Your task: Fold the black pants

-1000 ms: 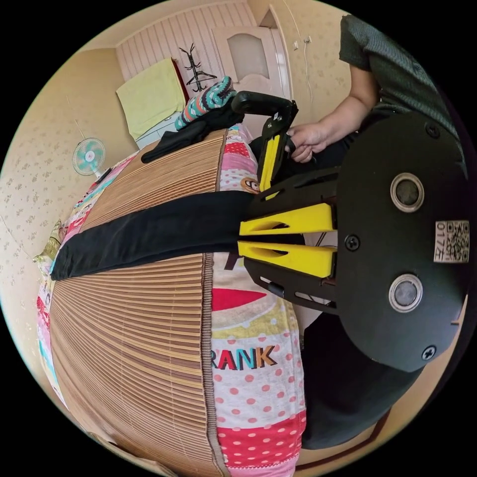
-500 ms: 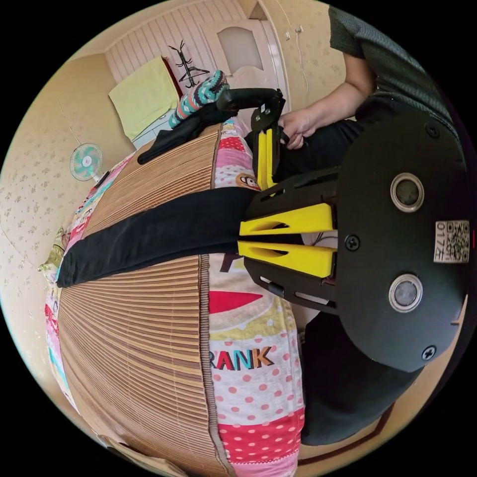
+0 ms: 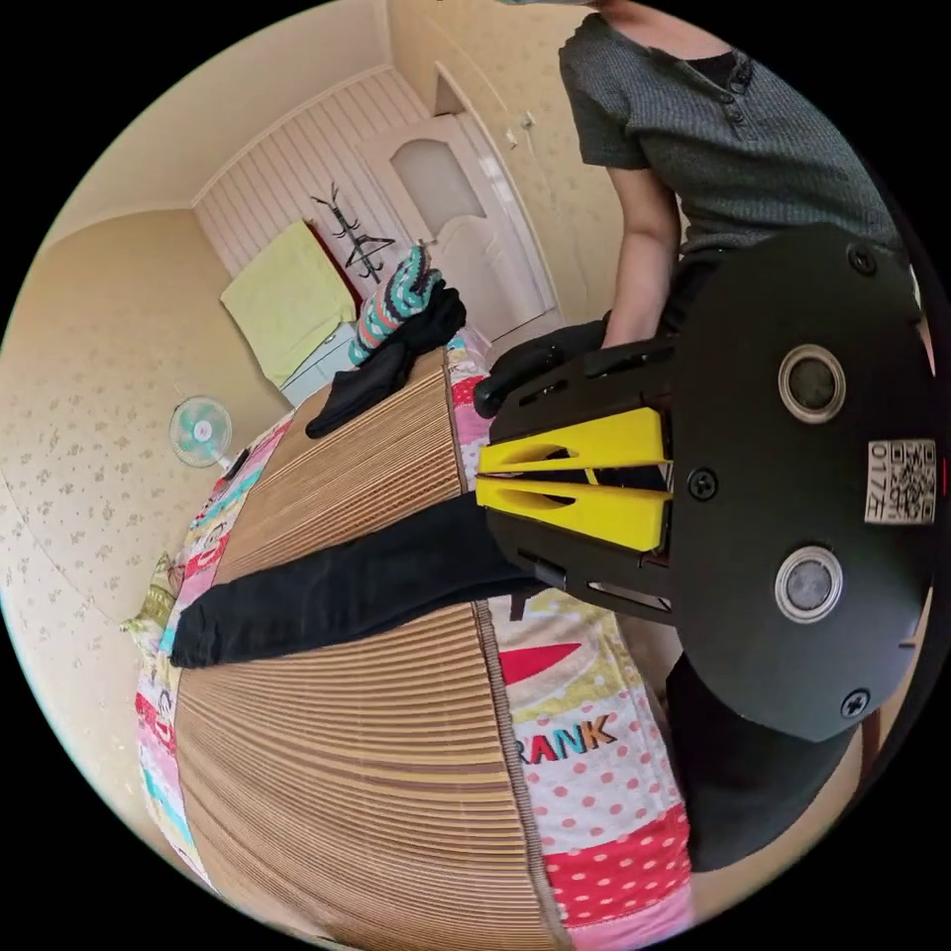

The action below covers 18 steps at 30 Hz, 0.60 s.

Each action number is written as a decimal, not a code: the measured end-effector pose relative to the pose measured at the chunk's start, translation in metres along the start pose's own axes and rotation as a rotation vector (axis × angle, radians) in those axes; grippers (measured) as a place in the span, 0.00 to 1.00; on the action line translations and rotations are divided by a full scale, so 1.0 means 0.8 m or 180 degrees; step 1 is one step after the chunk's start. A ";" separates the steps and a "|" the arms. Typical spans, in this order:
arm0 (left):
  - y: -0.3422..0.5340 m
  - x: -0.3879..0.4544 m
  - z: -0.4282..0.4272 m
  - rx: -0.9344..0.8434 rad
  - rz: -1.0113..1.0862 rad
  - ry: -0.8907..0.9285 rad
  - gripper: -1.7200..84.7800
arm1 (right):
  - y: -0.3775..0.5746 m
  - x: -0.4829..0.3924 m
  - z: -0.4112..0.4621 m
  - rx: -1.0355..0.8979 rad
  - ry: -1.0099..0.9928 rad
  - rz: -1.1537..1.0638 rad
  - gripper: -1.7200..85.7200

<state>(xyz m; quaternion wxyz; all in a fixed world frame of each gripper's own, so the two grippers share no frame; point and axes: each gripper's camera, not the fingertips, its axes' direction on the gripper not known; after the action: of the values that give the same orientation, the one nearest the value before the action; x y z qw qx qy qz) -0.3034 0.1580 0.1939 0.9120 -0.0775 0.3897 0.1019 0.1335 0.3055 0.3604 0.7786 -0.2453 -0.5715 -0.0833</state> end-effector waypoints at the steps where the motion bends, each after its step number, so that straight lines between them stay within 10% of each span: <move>1: -0.018 0.002 0.007 -0.0181 0.0148 -0.0031 0.01 | 0.009 -0.016 -0.017 0.0062 0.0015 -0.0047 0.03; 11: -0.070 -0.009 0.105 -0.0803 0.0558 0.0367 0.01 | 0.055 -0.196 -0.128 -0.0117 -0.0647 -0.1667 0.02; 18: -0.003 -0.027 0.175 -0.1587 -0.0114 0.0892 0.01 | -0.029 -0.092 -0.200 0.0570 -0.1014 -0.0874 0.02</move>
<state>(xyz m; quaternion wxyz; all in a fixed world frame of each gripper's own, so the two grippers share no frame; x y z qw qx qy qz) -0.2204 0.1842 0.3055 0.8037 -0.3196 0.4734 0.1668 0.2353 0.1977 0.2628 0.6786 -0.1053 -0.7203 -0.0976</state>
